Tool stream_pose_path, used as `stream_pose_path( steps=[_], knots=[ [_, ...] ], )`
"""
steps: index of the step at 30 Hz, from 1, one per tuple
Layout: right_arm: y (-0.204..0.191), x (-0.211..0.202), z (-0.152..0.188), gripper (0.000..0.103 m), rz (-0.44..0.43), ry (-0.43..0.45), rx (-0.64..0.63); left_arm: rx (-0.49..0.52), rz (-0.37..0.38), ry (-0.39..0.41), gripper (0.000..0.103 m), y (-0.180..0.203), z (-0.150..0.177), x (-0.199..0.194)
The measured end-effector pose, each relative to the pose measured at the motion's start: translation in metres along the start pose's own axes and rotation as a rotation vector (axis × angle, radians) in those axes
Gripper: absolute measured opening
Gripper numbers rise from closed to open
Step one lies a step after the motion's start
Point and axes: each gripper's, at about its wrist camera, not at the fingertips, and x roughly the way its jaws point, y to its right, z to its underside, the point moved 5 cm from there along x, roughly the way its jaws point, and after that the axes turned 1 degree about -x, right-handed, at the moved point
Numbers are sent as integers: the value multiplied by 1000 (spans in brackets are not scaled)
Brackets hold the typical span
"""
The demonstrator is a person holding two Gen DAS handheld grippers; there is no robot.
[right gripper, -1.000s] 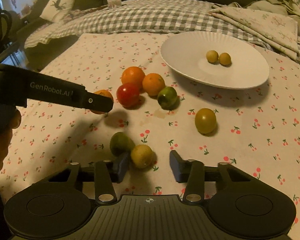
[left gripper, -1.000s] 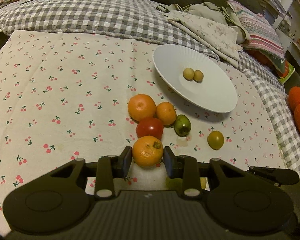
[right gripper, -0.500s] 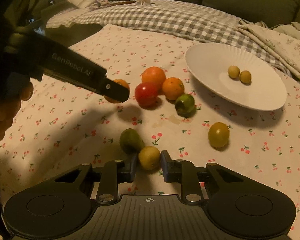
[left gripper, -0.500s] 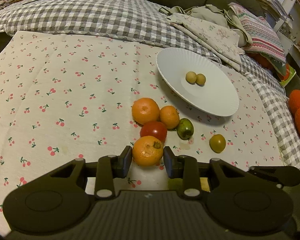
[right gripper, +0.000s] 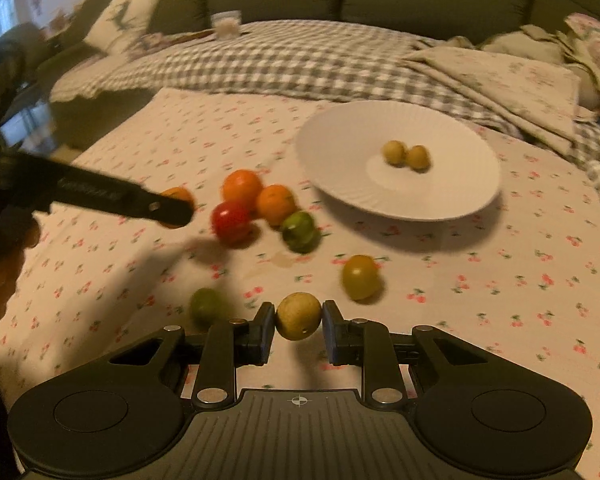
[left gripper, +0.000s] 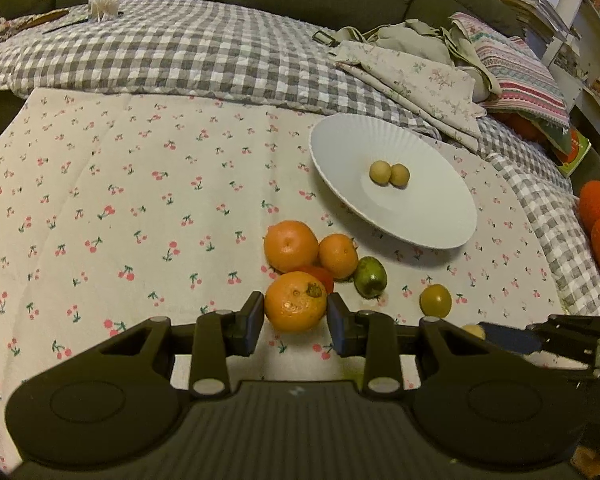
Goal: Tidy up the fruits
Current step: 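Carry the mandarin and yellow fruit to the white plate and release both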
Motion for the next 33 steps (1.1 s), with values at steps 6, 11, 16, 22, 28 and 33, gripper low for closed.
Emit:
stream_pose_path(
  steps=[6, 11, 16, 22, 28, 33],
  knots=[
    [21, -4, -8, 23, 59, 24, 68, 60, -11, 34, 32, 14, -14, 1],
    [36, -3, -16, 24, 108, 41, 107, 138, -18, 83, 32, 32, -29, 4],
    [52, 0, -28, 24, 150, 67, 137, 185, 0, 105, 32, 48, -41, 16],
    [72, 5, -43, 24, 164, 105, 164, 248, 8, 132, 32, 62, -52, 39],
    [77, 22, -53, 24, 153, 109, 142, 292, 35, 141, 32, 75, -55, 61],
    [81, 34, -58, 24, 161, 114, 135, 320, 46, 155, 32, 82, -58, 75]
  ],
)
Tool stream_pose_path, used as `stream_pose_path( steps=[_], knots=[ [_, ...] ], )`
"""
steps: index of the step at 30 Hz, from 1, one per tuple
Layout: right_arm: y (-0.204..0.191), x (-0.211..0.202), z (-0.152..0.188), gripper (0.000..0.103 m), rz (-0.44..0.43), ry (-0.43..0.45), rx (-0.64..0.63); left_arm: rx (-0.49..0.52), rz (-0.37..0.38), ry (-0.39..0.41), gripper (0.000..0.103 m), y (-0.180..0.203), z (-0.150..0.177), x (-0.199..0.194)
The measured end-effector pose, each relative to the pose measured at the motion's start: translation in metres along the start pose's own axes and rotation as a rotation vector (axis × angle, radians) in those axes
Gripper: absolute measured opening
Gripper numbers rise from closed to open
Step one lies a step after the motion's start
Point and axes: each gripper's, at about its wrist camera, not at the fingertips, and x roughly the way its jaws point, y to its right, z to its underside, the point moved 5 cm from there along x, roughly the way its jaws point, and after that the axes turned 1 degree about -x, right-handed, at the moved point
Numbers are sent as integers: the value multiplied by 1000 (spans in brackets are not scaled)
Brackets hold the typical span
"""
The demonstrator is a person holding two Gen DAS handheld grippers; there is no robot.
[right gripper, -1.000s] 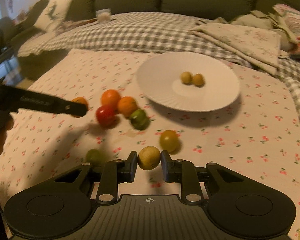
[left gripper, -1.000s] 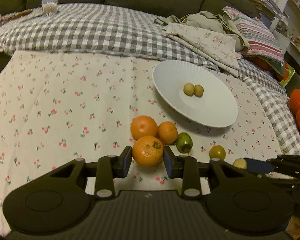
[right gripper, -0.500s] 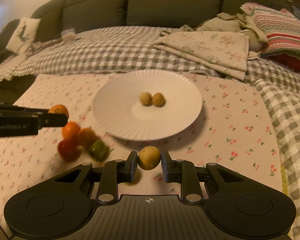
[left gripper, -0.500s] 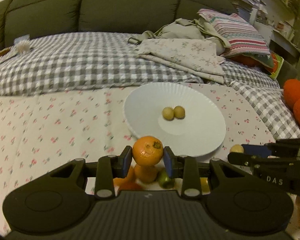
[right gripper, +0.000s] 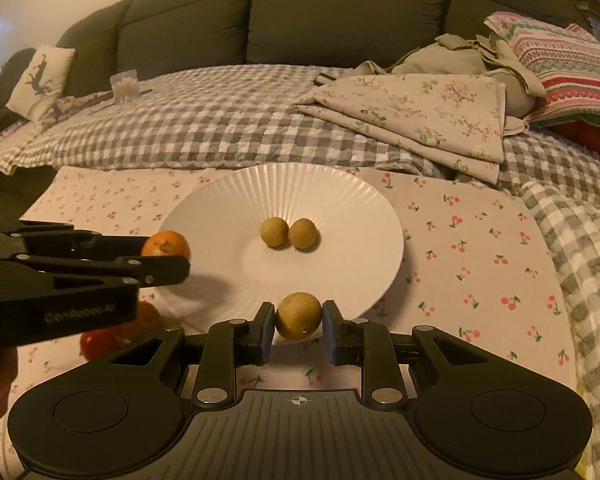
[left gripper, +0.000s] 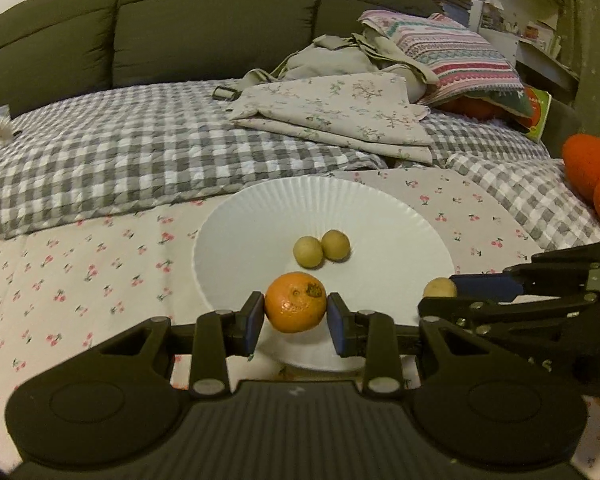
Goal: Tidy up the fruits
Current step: 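Carry the mandarin and yellow fruit to the white plate and release both, then move both open tools back toward the remaining fruits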
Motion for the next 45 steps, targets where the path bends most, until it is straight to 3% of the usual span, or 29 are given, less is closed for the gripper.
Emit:
stream_pose_path(
  steps=[13, 15, 17, 19, 28, 35, 45],
  knots=[
    [-5, 28, -2, 24, -3, 3, -64, 50, 10, -19, 34, -1, 7, 23],
    [-5, 29, -3, 26, -4, 4, -56, 41, 10, -17, 42, -2, 6, 22],
    [-3, 29, -4, 30, -11, 6, -38, 25, 2, -4, 57, -6, 3, 19],
    [0, 25, -6, 34, -13, 13, -18, 18, 7, 7, 63, -9, 0, 15],
    [19, 4, -11, 36, 14, 33, 67, -43, -15, 19, 63, -26, -7, -7],
    [19, -16, -12, 36, 9, 51, 96, -60, -24, -17, 63, -25, 0, -22],
    [15, -49, -5, 57, 10, 72, 147, -114, -44, -57, 70, -29, 18, -57]
  ],
)
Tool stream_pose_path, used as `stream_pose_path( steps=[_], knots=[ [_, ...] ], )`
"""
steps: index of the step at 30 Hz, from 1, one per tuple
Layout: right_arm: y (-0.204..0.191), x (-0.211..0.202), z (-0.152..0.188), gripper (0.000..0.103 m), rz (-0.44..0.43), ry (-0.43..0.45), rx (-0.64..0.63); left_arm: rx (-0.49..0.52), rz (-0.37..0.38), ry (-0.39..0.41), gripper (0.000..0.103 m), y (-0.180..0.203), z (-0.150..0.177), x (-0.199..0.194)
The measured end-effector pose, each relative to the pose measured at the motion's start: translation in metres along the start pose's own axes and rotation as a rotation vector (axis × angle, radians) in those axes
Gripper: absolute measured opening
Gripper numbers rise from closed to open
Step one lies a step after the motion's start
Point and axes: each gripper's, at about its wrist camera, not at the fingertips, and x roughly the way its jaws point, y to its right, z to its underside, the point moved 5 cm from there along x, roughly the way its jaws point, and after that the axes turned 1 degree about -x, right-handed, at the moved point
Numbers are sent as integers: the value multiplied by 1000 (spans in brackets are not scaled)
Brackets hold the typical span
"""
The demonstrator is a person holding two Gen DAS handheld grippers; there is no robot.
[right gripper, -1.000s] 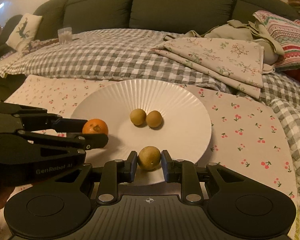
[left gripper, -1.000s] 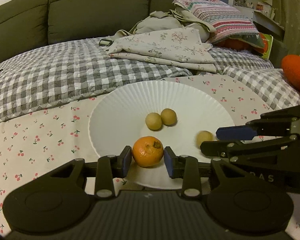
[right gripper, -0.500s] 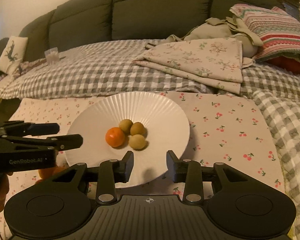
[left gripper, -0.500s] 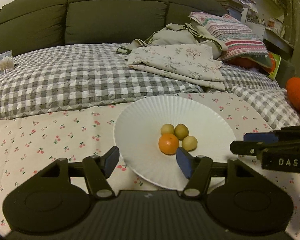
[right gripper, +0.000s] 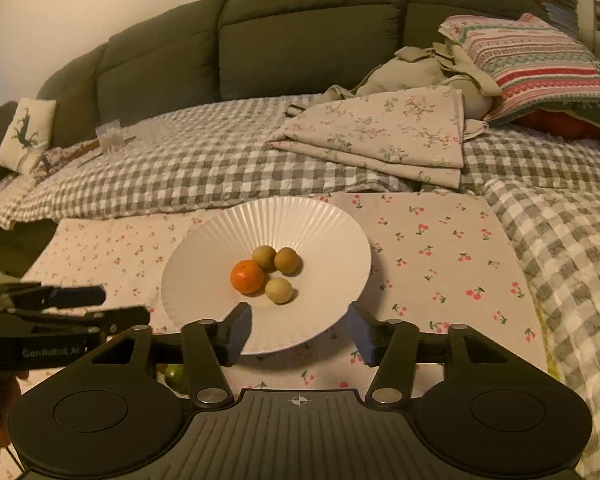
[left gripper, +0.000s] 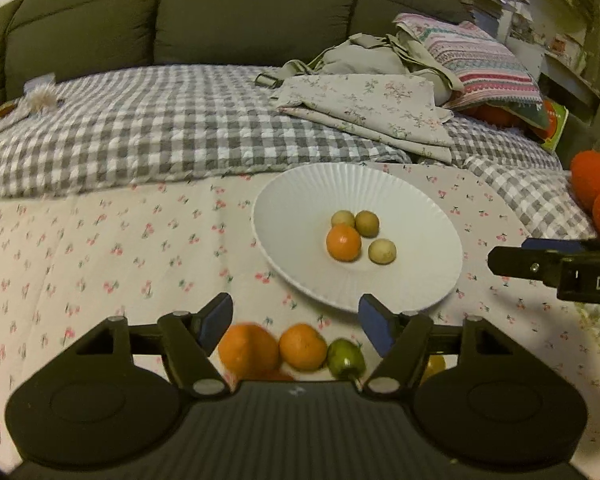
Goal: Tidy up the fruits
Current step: 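Move both open tools back toward the remaining fruits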
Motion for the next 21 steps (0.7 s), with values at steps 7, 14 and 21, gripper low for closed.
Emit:
stream_pose_path(
  steps=[7, 14, 21],
  knots=[
    [-13, -20, 11, 65, -34, -8, 11, -55, -11, -51, 74, -7, 24, -16],
    [-26, -39, 24, 70, -70, -16, 14, -93, 8, -89, 74, -9, 48, -28],
    [-30, -36, 35, 84, -63, -54, 12, -86, 29, -139, 74, -1, 74, -27]
  ],
)
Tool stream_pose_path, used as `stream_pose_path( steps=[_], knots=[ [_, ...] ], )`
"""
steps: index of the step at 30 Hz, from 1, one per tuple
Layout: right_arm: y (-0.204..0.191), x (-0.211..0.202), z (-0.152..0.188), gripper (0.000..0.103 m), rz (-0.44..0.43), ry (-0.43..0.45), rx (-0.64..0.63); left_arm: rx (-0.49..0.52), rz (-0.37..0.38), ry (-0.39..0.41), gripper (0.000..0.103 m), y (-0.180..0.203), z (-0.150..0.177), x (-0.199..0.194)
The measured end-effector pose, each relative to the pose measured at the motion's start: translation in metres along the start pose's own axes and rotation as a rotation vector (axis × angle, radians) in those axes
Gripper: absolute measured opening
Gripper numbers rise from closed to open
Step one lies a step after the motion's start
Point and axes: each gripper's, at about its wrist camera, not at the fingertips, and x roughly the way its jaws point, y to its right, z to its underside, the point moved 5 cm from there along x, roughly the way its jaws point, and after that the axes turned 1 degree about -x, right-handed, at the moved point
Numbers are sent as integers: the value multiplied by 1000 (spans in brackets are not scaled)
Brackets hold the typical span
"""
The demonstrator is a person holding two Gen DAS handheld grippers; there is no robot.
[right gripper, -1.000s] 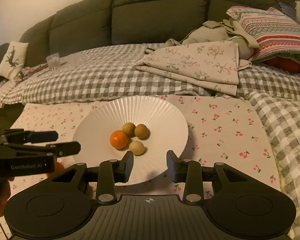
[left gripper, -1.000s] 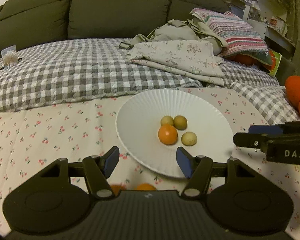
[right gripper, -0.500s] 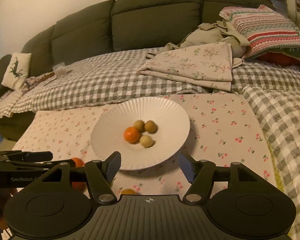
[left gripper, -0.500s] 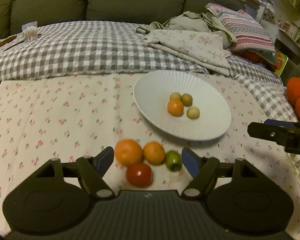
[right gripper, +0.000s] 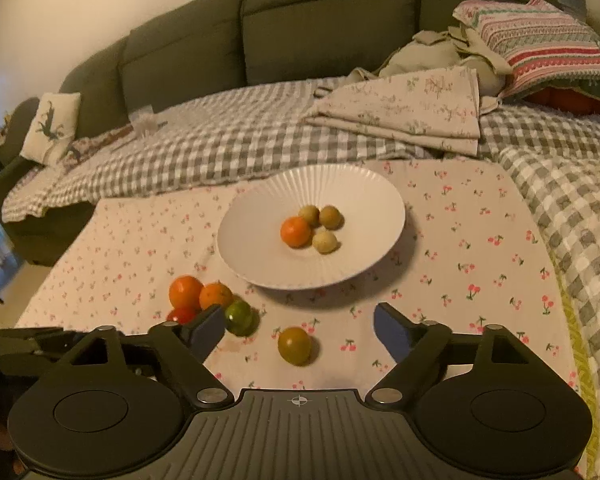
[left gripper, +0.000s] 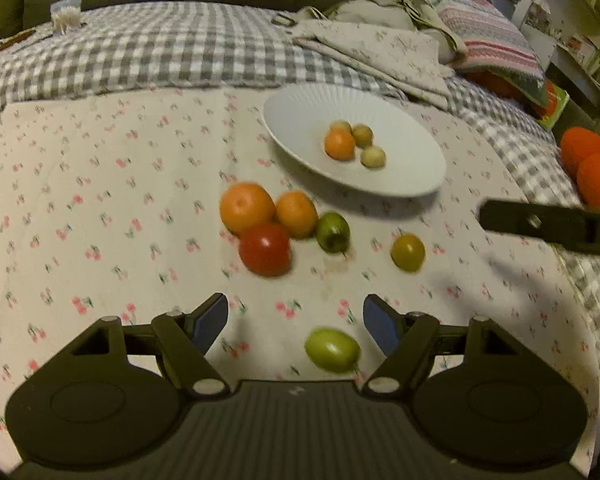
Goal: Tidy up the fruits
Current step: 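Move both open tools back toward the remaining fruits, then grasp a green lime with the left tool while the right tool grasps an olive-brown fruit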
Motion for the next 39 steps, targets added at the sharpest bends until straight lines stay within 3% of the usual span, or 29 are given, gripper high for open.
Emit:
stream_pose_path(
  steps=[9, 14, 18, 20, 32, 39],
  knots=[
    [4, 13, 8, 85, 20, -39, 11, 69, 18, -15, 68, 18, 18, 5],
    [7, 22, 13, 85, 42, -66, 6, 110, -1, -15, 47, 22, 22, 10],
    [10, 27, 16, 85, 52, -81, 5, 109, 6, -31, 41, 22, 26, 15],
    [11, 30, 16, 85, 56, -85, 5, 116, 14, -22, 34, 23, 26, 14],
    [-1, 60, 28, 80, 33, -131, -45, 66, -11, 7, 34, 13, 15, 9],
    [-5, 80, 30, 65, 52, -135, -77, 54, -15, 8, 34, 10, 13, 9]
  ],
)
